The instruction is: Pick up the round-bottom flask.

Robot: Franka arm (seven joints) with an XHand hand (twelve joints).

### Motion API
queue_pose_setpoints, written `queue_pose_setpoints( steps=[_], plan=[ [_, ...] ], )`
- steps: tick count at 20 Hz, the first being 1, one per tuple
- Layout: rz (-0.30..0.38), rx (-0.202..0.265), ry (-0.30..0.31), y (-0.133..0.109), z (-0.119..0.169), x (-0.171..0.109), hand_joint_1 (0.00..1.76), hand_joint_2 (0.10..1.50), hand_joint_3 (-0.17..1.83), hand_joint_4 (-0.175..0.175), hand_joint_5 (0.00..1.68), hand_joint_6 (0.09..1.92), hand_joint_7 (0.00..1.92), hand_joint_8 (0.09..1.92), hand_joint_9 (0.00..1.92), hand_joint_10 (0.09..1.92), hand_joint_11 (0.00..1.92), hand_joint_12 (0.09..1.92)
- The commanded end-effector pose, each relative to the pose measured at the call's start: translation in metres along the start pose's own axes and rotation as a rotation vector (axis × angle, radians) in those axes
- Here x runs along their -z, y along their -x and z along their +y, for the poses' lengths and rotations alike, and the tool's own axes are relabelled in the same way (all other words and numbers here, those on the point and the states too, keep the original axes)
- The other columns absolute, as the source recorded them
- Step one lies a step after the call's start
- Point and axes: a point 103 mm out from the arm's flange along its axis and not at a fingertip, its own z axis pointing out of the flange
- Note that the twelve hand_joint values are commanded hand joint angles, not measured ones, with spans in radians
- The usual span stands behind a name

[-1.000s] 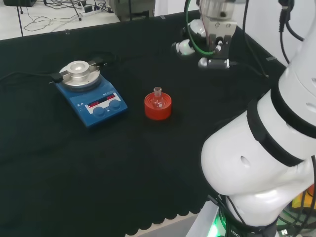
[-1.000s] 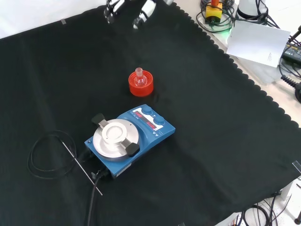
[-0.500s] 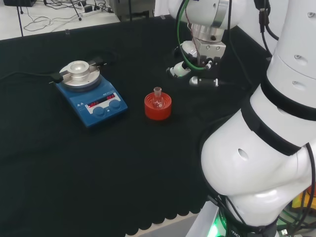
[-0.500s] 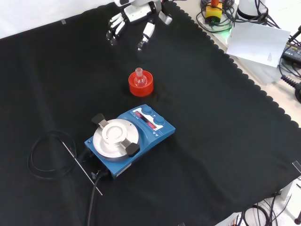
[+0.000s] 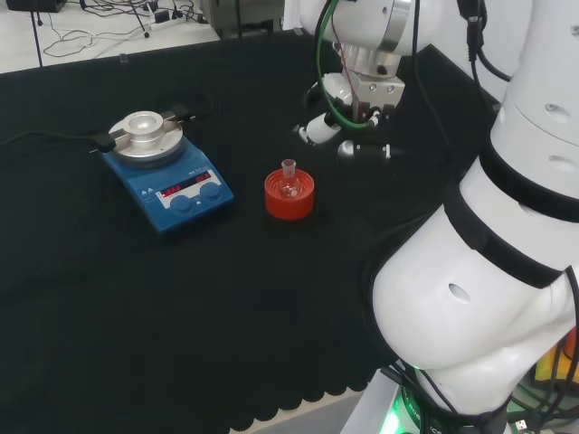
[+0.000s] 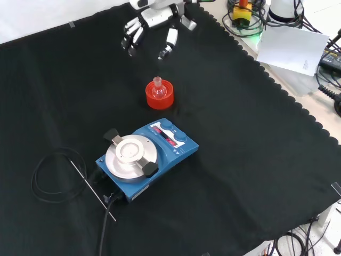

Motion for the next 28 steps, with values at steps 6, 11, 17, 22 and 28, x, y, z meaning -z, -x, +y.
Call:
queue_pose_setpoints(
  steps=[6, 11, 17, 22, 28],
  plan=[
    [0.031, 0.008, -0.112, 0.006, -0.014, -0.067, 0.88, 0.65, 0.63, -0.034, 0.64, 0.22, 0.21, 0.64, 0.45, 0.66, 0.14, 1.39],
    [0.027, 0.007, -0.103, 0.006, -0.015, -0.066, 0.88, 0.64, 0.64, -0.036, 0.65, 0.23, 0.22, 0.64, 0.46, 0.66, 0.14, 1.39],
    [0.022, 0.007, -0.077, 0.002, -0.008, -0.064, 0.9, 0.63, 0.64, -0.036, 0.62, 0.3, 0.23, 0.64, 0.47, 0.66, 0.14, 1.39],
    [0.022, 0.018, -0.056, -0.004, -0.001, -0.067, 0.93, 0.61, 0.65, -0.036, 0.62, 0.32, 0.22, 0.64, 0.47, 0.66, 0.15, 1.39],
    [0.013, 0.023, -0.047, -0.006, 0.008, -0.074, 0.93, 0.6, 0.66, -0.042, 0.64, 0.41, 0.21, 0.65, 0.47, 0.66, 0.16, 1.38]
  ],
)
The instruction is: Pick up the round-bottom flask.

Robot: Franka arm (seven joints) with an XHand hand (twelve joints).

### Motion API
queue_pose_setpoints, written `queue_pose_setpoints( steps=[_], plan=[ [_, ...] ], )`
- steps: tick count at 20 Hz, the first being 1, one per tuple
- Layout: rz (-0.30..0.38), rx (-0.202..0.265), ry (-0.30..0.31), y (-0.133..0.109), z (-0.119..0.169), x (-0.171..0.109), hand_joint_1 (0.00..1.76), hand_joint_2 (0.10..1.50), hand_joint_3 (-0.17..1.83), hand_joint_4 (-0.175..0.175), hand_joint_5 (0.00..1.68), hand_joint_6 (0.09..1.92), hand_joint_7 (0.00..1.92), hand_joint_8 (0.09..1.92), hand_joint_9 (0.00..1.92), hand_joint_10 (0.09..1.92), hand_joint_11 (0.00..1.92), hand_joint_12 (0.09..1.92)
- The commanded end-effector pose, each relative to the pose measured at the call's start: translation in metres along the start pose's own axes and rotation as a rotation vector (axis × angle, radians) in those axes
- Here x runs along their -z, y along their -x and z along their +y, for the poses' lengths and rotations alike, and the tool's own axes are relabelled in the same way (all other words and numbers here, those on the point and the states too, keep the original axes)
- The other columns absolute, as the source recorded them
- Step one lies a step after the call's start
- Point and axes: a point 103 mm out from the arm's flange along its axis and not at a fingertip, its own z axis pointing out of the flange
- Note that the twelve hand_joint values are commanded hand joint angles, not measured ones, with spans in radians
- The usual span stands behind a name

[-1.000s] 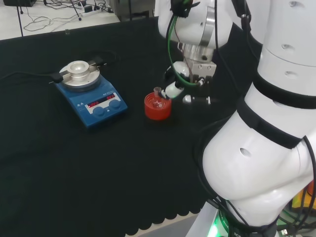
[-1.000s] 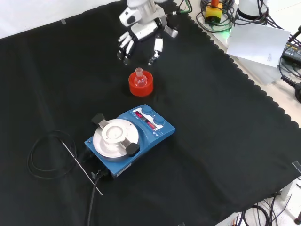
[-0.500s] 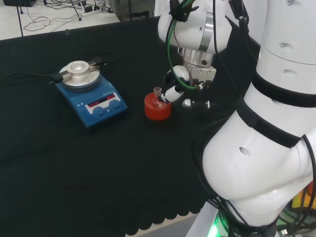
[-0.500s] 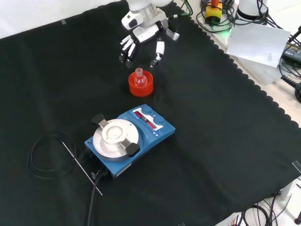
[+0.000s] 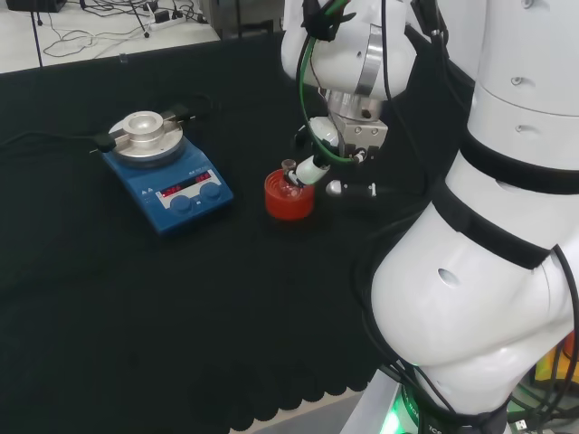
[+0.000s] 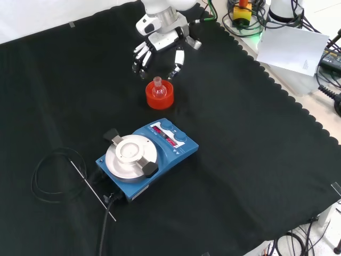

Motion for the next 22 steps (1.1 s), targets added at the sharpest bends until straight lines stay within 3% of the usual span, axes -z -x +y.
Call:
queue_pose_setpoints(
  steps=[1, 8, 22],
  plan=[
    [-0.006, 0.004, 0.007, -0.002, 0.009, -0.006, 0.93, 0.6, 0.66, -0.043, 0.65, 0.43, 0.21, 0.65, 0.47, 0.66, 0.16, 1.38],
    [-0.018, 0.016, 0.022, -0.007, 0.014, -0.01, 0.93, 0.6, 0.67, -0.051, 0.69, 0.62, 0.2, 0.66, 0.47, 0.66, 0.17, 1.38],
    [-0.028, -0.003, 0.009, 0.0, 0.022, -0.012, 0.95, 0.6, 0.67, -0.059, 0.7, 0.71, 0.17, 0.65, 0.47, 0.67, 0.18, 1.38]
  ],
)
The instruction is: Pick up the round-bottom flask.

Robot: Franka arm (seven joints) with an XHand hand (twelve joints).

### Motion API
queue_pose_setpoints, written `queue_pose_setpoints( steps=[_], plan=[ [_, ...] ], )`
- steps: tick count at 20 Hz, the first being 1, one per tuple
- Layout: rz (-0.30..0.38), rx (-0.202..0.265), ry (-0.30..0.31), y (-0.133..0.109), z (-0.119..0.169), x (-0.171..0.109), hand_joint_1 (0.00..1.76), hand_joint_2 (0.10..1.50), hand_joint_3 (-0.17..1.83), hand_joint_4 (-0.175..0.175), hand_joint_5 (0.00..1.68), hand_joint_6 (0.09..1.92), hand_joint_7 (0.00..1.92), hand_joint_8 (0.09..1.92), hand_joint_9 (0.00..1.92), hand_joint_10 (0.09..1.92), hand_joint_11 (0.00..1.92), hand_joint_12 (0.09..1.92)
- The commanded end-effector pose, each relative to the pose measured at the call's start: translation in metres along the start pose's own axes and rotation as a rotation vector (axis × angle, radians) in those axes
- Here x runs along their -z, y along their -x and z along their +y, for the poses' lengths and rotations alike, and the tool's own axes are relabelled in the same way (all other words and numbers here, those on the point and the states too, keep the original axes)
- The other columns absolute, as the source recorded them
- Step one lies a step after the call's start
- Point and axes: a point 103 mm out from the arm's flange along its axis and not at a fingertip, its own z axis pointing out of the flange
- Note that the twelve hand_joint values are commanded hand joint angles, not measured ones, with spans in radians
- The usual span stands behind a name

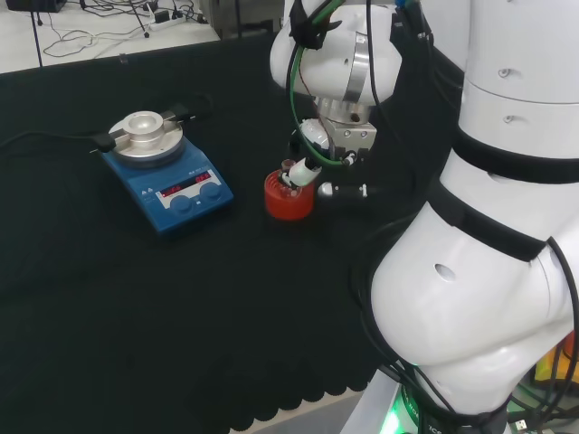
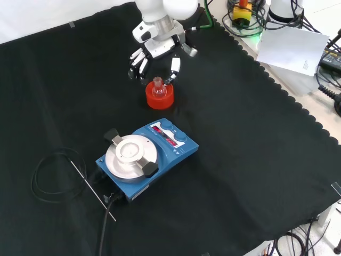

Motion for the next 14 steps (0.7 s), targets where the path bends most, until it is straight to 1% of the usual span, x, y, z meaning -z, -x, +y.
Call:
queue_pose_setpoints(
  steps=[1, 8, 14],
  plan=[
    [0.005, -0.005, -0.003, 0.0021, 0.0019, 0.0005, 0.95, 0.6, 0.67, -0.059, 0.7, 0.71, 0.17, 0.65, 0.47, 0.67, 0.18, 1.38],
    [0.022, -0.007, 0.01, 0.004, 0.0039, 0.0023, 0.95, 0.6, 0.67, -0.061, 0.72, 0.73, 0.18, 0.66, 0.48, 0.67, 0.19, 1.38],
    [0.017, -0.003, 0.009, 0.004, 0.0063, 0.0025, 0.96, 0.61, 0.67, -0.064, 0.74, 0.75, 0.2, 0.67, 0.49, 0.67, 0.21, 1.38]
  ],
)
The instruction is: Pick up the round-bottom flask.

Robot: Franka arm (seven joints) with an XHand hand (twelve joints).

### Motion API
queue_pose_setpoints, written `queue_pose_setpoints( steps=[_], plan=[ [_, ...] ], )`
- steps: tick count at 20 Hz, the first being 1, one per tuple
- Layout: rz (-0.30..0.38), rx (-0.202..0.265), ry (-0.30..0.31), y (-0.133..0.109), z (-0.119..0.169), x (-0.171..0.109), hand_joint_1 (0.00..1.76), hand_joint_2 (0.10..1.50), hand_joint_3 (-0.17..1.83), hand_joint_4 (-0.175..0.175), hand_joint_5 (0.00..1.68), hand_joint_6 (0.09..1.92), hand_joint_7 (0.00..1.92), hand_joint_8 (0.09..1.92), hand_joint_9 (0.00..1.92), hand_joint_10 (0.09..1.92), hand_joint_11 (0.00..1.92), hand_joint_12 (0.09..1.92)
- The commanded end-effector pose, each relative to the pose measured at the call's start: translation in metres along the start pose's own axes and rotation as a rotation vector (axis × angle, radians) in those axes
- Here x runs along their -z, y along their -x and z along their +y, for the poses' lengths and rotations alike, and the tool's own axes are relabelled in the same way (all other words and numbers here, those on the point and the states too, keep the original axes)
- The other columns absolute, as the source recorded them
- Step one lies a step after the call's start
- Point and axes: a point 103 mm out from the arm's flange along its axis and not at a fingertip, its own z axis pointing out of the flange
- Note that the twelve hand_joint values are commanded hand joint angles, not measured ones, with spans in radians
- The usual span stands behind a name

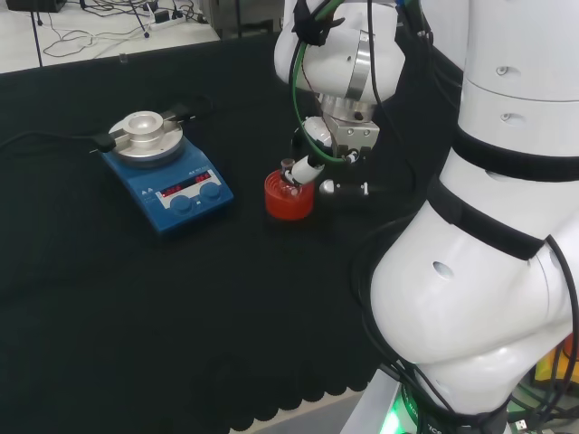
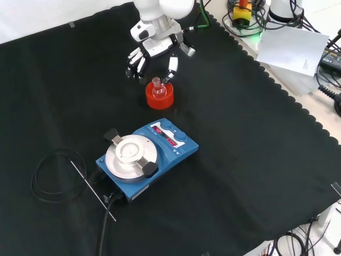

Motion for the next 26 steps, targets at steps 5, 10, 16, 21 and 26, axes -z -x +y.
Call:
queue_pose_setpoints(
  steps=[5, 10, 16, 21, 26],
  plan=[
    [-0.002, 0.015, -0.013, -0.0013, 0.0006, -0.0022, 0.97, 0.61, 0.67, -0.065, 0.76, 0.75, 0.2, 0.67, 0.5, 0.67, 0.22, 1.38],
    [0.003, 0.022, -0.009, -0.0027, -0.001, -0.0015, 0.97, 0.61, 0.67, -0.064, 0.76, 0.76, 0.2, 0.67, 0.5, 0.67, 0.22, 1.37],
    [0.011, 0.025, -0.001, -0.0029, -0.0021, -0.0012, 0.96, 0.61, 0.67, -0.07, 0.85, 0.79, 0.22, 0.67, 0.51, 0.67, 0.23, 1.37],
    [0.013, 0.029, -0.008, -0.0026, -0.0017, -0.0025, 0.96, 0.61, 0.67, -0.076, 0.89, 0.8, 0.24, 0.68, 0.53, 0.67, 0.24, 1.37],
    [0.008, 0.028, -0.019, -0.0038, 0.0002, -0.004, 0.96, 0.61, 0.67, -0.079, 0.89, 0.8, 0.25, 0.68, 0.53, 0.66, 0.24, 1.37]
  ],
)
